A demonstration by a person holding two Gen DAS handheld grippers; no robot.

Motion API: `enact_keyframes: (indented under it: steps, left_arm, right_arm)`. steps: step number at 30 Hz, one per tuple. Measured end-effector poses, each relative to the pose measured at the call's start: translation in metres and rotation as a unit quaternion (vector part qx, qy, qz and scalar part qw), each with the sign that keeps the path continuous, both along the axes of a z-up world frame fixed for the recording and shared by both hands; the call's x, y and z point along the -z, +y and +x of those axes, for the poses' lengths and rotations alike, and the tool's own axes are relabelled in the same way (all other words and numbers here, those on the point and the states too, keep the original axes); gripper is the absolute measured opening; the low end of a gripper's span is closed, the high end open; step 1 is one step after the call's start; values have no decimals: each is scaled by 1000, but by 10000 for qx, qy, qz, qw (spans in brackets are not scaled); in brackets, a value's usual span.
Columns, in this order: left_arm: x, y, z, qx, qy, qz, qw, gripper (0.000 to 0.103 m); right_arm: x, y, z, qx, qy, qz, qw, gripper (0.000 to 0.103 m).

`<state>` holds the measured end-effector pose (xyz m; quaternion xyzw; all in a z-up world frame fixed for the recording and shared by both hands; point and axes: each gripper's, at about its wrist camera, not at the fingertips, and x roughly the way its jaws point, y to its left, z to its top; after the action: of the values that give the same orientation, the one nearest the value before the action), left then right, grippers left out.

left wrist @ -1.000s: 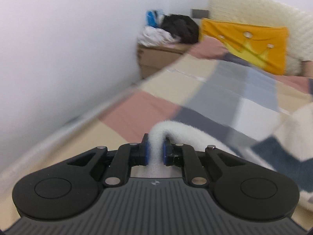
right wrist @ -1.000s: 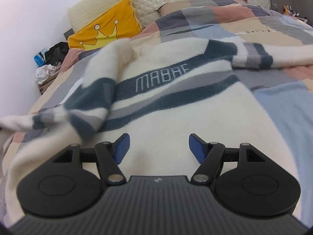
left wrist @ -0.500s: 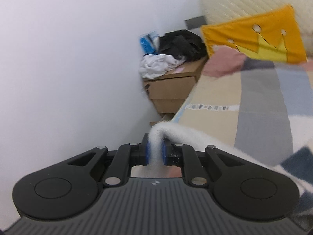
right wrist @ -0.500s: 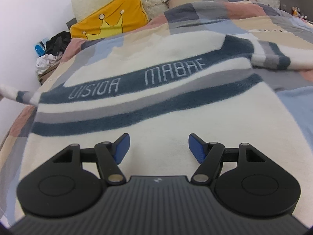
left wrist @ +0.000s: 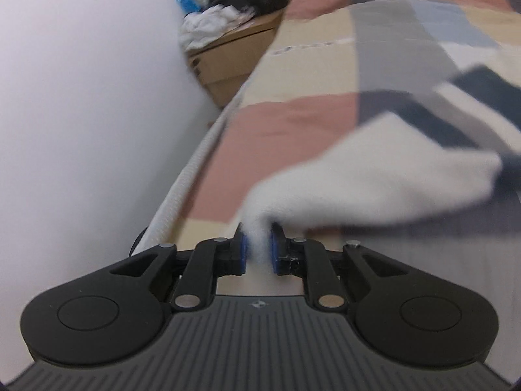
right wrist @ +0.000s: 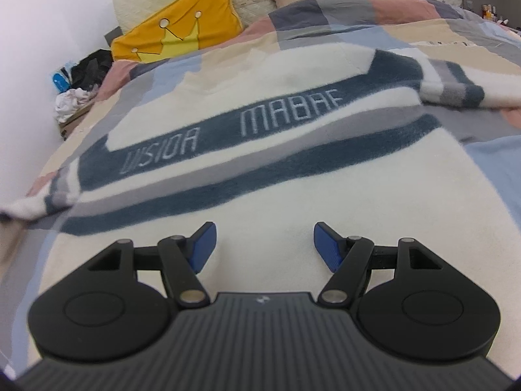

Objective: Fold large clothes

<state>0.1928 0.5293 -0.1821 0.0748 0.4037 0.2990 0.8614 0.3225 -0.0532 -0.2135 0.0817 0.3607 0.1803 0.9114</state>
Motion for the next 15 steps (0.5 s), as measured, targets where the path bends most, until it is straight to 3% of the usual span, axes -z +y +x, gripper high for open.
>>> enact_keyframes:
  steps: [4,6,10,11,13,15]
  left_arm:
    - [-4,-7,-20,53,-124,-139,9998,22]
    - [-10,-10,-30,40,-177,-351,9992,41]
    - [-28,-11,-62,-121,-455,-1103,9928,60]
    - [-34,-8,-72,-200,-564,-1348,9891,68]
    - [-42,-1,-98,-417,-903,-1891,9769,71]
    - [-46,11,-126,-720,-1335,-2476,9569,71]
  right_arm:
    - [-3,9,-8,-137,-106,-137,9998,69]
    - [-3,12,-10,-164,-127,-202,9996,69]
    - [0,14,-12,-135,-117,-359,9992,69]
    - [0,13,-12,-126,-114,-378,9991,69]
    - [0,13,-13,-117,-104,-371,9992,69]
    - [-2,13,-15,-138,-112,-354,9992,69]
